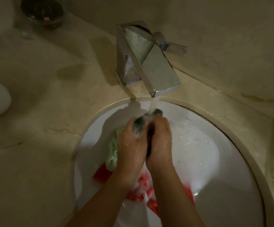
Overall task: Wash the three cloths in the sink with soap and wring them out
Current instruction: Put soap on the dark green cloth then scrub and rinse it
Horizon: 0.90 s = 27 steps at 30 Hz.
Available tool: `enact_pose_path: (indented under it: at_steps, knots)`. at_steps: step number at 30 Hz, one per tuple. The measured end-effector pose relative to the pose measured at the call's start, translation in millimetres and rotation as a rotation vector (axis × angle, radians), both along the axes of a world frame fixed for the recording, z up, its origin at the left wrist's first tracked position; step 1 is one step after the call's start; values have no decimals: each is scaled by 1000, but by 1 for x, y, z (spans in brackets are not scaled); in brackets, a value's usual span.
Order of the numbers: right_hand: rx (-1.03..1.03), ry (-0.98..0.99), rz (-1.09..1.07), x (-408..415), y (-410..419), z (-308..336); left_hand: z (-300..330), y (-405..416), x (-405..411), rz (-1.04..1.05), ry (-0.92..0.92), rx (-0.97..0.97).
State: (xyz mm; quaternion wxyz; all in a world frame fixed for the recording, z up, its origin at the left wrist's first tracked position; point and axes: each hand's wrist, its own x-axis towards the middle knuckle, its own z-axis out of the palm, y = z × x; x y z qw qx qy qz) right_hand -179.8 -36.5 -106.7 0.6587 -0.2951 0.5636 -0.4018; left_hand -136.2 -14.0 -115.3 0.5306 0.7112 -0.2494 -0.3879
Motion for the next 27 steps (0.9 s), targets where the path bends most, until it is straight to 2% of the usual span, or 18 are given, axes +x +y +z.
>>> enact_pose_path:
  at_steps: [2, 4, 8, 10, 11, 13, 14, 17, 22, 24, 27]
  knots:
    - [-99, 103, 104, 2, -7, 0, -14, 7, 0, 24, -12, 34]
    - [-139, 163, 186, 4, -14, 2, -17, 7, 0, 64, 60, 107]
    - [-129, 193, 172, 9, -22, 3, 4, -11, 4, 156, 239, 103]
    - [-108, 261, 169, 11, -22, 3, 13, -19, 6, 237, 500, 178]
    - [-96, 287, 178, 10, -22, 3, 16, -17, 5, 258, 566, 227]
    - [-45, 283, 157, 4, -22, 3, 21, -6, 9, 229, 889, 229]
    - [-24, 286, 124, -1, -22, 3, 18, -3, 9, 178, 909, 226]
    - [-91, 362, 18, -15, -19, 9, 17, 4, 16, 98, 816, 241]
    - [-331, 523, 28, -27, 14, 15, 12, 12, 28, 104, 964, 196]
    - [-465, 650, 152, -29, 23, 12, 14, 14, 33, 32, 1006, 152]
    - [-741, 985, 548, -24, 34, 13, 19, 16, 31, -103, 994, 69]
